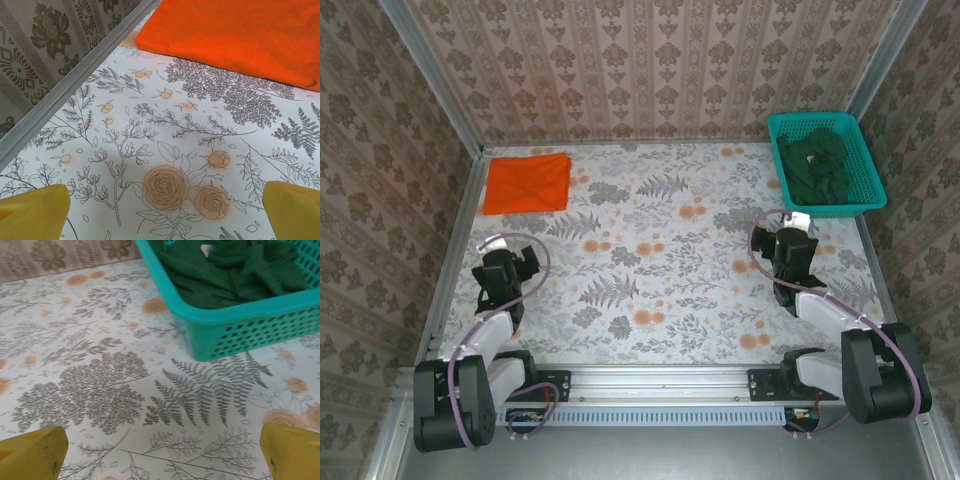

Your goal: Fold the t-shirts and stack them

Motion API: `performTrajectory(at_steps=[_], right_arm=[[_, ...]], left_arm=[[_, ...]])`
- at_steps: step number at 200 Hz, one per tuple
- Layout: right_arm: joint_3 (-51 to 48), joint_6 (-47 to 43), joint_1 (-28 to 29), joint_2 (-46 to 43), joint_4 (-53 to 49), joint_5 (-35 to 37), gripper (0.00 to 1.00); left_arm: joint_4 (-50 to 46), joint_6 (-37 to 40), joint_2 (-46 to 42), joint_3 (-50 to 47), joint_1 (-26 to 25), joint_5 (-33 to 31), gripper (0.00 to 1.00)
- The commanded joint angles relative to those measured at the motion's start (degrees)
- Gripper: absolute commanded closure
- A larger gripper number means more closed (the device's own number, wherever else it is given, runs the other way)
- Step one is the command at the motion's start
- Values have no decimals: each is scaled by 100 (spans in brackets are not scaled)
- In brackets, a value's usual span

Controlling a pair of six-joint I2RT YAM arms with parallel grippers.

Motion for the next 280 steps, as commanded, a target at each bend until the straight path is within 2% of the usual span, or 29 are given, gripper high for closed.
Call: performTrajectory(at_steps=[1, 34, 50, 79, 93, 129, 145, 168, 177, 195, 216, 233, 280], right_arm=[[-67, -186, -31, 248, 717, -444, 0], [434, -320, -31, 943, 806, -546, 0], [759, -439, -31, 1173, 475, -727, 0], [950, -780, -31, 1441, 375, -903, 0], [700, -977, -85, 1369, 887, -965, 0], [21, -950, -476, 1784, 2593, -1749, 0], [-235, -1035, -480, 2064, 3334, -1944, 0], [-582, -1054, -464, 1968, 3846, -1937, 1], [-718, -1073, -464, 2005, 4181, -1997, 0], [-725, -1102, -460, 2011, 4187, -2036, 1], [-330, -1089, -460, 1989, 3392, -2010, 0], [231, -1063, -471, 2030, 2387, -2022, 1], [221, -939, -532, 2052, 2466, -1922, 0]], left_arm=[[628, 276, 50, 84, -22, 91, 0], [1348, 366, 885, 321, -28, 402, 0], [1760, 461, 1413, 531, -44, 611, 0], [2157, 1132, 2136, 933, -116, 1262, 0], [2315, 1119, 2372, 943, -108, 1279, 0], [3913, 1244, 2988, 397, -122, 1528, 0], [3893, 1272, 2905, 325, -139, 1584, 0], [4496, 1520, 2962, 37, -217, 1926, 0], [4493, 1549, 2981, 47, -247, 1904, 0], [3970, 1566, 2979, 327, -256, 1902, 0], [2626, 1490, 2997, 1042, -224, 1837, 0], [2676, 1436, 3003, 1038, -215, 1669, 0], [2660, 1443, 2991, 1036, -228, 1651, 0]])
